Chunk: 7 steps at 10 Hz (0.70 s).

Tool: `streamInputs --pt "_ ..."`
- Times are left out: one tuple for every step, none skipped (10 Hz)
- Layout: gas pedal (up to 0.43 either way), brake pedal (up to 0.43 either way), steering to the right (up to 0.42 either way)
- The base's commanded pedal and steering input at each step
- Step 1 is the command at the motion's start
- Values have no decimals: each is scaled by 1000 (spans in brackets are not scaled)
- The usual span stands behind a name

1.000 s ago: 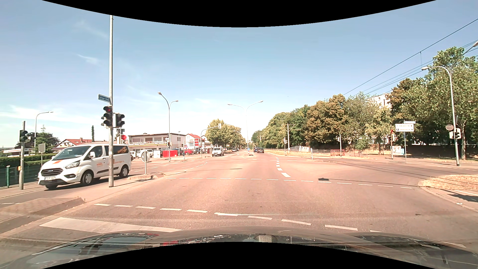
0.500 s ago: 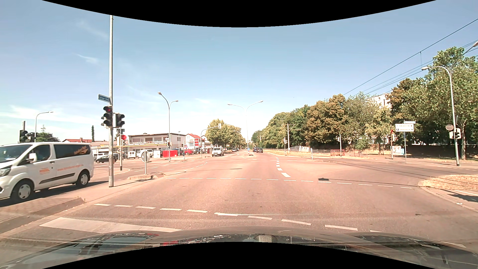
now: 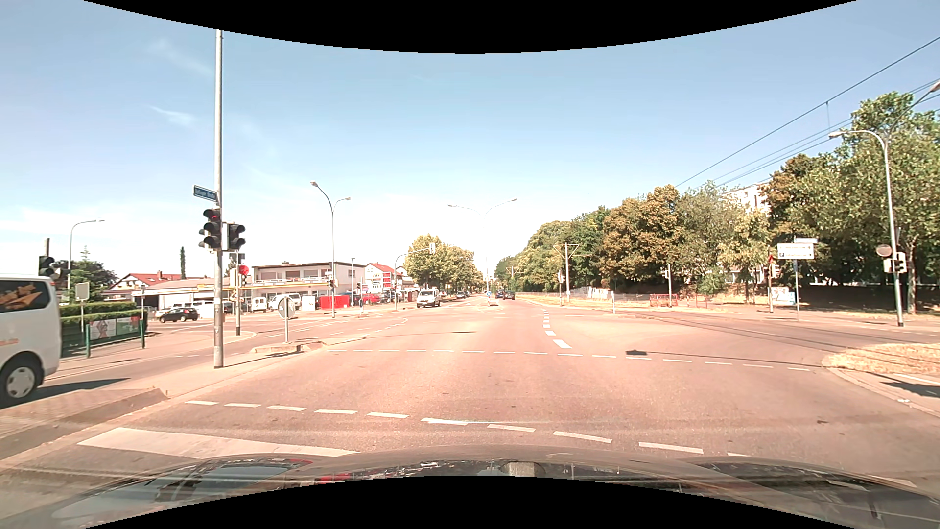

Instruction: Follow the waypoints while adhering to traffic rules and regulations

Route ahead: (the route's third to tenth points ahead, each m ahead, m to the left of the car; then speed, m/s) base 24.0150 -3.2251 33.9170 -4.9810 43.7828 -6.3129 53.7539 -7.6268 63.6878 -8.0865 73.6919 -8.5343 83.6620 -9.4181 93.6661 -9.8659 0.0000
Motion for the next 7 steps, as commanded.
streamInputs --pt "0 238 8" --pt "0 238 8" --pt "0 238 8" --pt "0 244 8" --pt "0 238 8" --pt "0 238 8" --pt "0 238 8"
